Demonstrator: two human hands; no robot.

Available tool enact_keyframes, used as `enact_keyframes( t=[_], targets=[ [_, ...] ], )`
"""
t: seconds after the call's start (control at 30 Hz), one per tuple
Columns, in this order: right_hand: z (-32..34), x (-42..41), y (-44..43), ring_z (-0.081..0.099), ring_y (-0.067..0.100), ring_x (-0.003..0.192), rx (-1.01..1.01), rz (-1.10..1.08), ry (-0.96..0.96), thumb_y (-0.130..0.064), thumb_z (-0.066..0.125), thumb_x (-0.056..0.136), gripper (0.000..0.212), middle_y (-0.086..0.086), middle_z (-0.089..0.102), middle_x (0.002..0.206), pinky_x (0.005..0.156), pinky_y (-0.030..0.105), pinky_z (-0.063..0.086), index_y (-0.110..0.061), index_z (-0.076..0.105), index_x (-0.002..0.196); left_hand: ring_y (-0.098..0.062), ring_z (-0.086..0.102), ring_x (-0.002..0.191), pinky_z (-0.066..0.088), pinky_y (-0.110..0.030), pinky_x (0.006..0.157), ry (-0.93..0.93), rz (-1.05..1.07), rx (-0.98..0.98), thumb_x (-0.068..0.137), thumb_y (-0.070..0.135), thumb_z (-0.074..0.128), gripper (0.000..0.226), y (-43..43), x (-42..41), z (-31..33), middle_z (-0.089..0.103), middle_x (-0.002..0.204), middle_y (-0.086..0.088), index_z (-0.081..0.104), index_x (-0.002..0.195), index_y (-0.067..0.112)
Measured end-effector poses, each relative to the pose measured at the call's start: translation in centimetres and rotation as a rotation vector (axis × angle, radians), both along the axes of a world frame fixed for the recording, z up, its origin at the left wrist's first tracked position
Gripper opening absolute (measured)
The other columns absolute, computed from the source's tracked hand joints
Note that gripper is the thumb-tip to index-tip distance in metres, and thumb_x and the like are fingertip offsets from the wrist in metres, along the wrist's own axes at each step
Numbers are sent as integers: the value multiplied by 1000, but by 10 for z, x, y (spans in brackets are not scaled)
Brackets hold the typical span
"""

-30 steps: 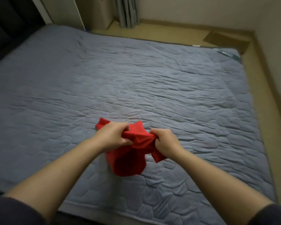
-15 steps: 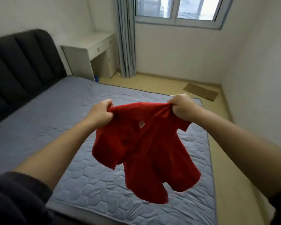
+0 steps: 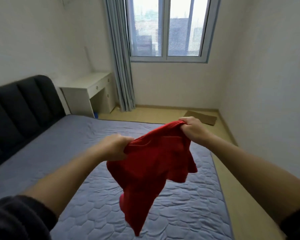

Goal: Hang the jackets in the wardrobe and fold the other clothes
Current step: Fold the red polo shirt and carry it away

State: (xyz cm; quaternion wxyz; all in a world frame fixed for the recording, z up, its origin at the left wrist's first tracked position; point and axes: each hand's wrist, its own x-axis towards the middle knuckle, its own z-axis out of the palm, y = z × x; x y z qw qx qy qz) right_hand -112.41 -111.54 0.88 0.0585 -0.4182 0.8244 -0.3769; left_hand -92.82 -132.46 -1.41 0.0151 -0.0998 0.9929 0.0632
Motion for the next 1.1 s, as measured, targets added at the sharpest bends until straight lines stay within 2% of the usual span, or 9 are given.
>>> enact_keyframes(
  t=[0.1,0.23,0.43,0.53,0.63,0.73,0.83,0.97,1.1],
  targets=[
    [5,-16,13,45,20,68,137,-116,43,3,42,79,24,0,49,61,52,25,30,-10,54,62,-21,59,77,50,-34,66,25,253,202,81,15,59,12,-31,24,-5,60,77,3,56,76,25],
    [-14,0,12,54,17,83,298,-59,173,3,41,72,35,-1,62,85,66,24,40,-20,65,83,-33,62,91,49,-45,85,259,296,524,93,9,45,23,-28,18,7,68,96,-15,67,98,5],
    [-47,49,-6,51,0,56,28,143,13,-34,45,79,17,-12,56,67,56,21,41,-45,48,93,-26,55,80,38,-31,68,641,271,176,92,9,42,20,-9,-4,36,61,89,-11,62,91,7],
    [-51,39,7,57,9,71,208,218,282,-65,52,79,49,-16,57,84,67,27,47,-42,36,120,-21,49,75,34,-30,66,758,342,159,90,4,42,15,-33,5,45,54,84,-8,56,86,7],
    [-49,25,16,62,18,81,269,159,583,-61,56,83,58,-10,61,96,67,30,44,-32,41,130,-27,51,71,37,-35,61,734,396,291,91,4,39,14,-54,11,46,56,75,-9,53,87,5],
    [-48,17,14,65,26,79,142,100,629,-44,51,94,28,0,70,91,65,34,45,-28,59,115,-20,49,61,35,-31,52,650,328,298,94,11,41,11,-56,15,37,53,67,-7,49,88,9],
    [-51,11,23,65,20,82,25,35,388,-29,50,97,21,-2,72,89,73,34,48,-22,68,104,-17,50,59,34,-27,50,507,242,334,94,15,47,11,-59,25,26,54,65,-4,50,83,18],
    [-64,19,41,59,6,93,-61,-26,0,-15,49,98,24,-8,67,101,79,9,40,-12,70,110,-9,61,74,46,-22,63,193,56,365,92,37,56,6,-47,46,4,64,81,9,58,87,35],
    [-81,44,58,59,15,90,-96,-70,-401,-11,46,99,23,9,67,101,84,27,46,-4,66,108,-8,67,88,56,-26,73,-79,20,713,80,45,68,29,-29,65,-11,70,95,10,61,107,37]
  ],
)
